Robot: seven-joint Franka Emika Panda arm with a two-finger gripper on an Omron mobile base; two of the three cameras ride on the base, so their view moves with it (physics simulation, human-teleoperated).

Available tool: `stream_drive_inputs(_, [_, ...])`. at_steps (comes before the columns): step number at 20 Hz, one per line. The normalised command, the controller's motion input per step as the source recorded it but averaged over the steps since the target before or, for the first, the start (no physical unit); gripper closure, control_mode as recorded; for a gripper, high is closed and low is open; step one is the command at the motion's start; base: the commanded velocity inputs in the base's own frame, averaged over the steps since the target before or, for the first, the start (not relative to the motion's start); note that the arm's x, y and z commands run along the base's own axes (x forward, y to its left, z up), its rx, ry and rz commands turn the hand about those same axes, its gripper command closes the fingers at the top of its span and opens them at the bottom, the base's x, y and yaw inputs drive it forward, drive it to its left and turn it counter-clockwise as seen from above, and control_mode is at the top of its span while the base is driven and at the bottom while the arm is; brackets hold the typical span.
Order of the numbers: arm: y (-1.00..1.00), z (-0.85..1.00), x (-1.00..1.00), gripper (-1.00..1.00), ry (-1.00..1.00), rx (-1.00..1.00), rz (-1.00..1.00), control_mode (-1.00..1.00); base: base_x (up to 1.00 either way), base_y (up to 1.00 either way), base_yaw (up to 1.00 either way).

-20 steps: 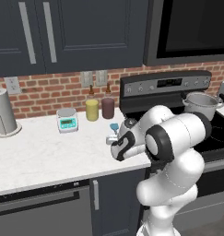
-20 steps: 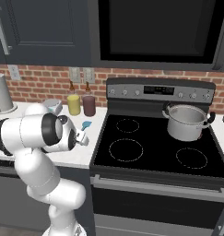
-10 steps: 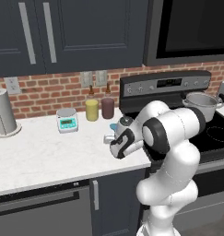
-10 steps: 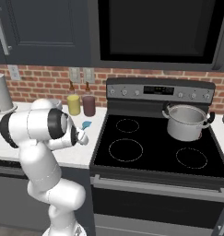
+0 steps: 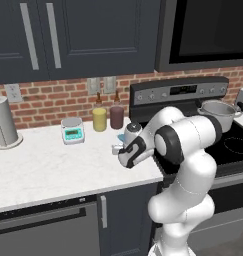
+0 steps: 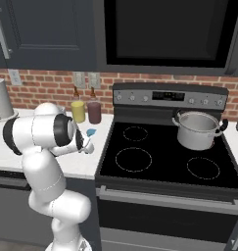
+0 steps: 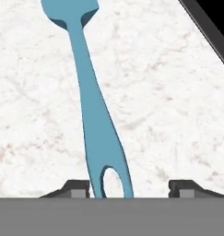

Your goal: Put the broccoli and tomato in the pot. Retrieve the spatula and lightly stir the vegetables in the pot.

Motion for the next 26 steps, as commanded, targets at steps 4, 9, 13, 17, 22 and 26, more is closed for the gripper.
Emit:
stream_drive_inputs(4, [0.00,-0.06,-0.01,1.00,0.00,0.00,0.00,-1.00,0.00,0.00,0.00])
stream_drive_inputs(9, [-0.04,0.19,-0.31,1.00,-0.04,0.02,0.00,-1.00,0.00,0.00,0.00])
stream_drive_inputs(13, [-0.24,0.93,-0.78,1.00,-0.16,0.11,0.00,-1.00,0.00,0.00,0.00])
stream_drive_inputs(17, [-0.47,1.00,-0.89,1.00,-0.08,0.20,-0.03,-1.00,0.00,0.00,0.00])
stream_drive_inputs(22, [-0.65,1.00,-0.61,1.00,0.01,0.23,-0.13,-1.00,0.00,0.00,0.00])
stream_drive_inputs(26, [-0.79,1.00,-0.44,1.00,0.05,0.18,-0.15,-1.00,0.00,0.00,0.00])
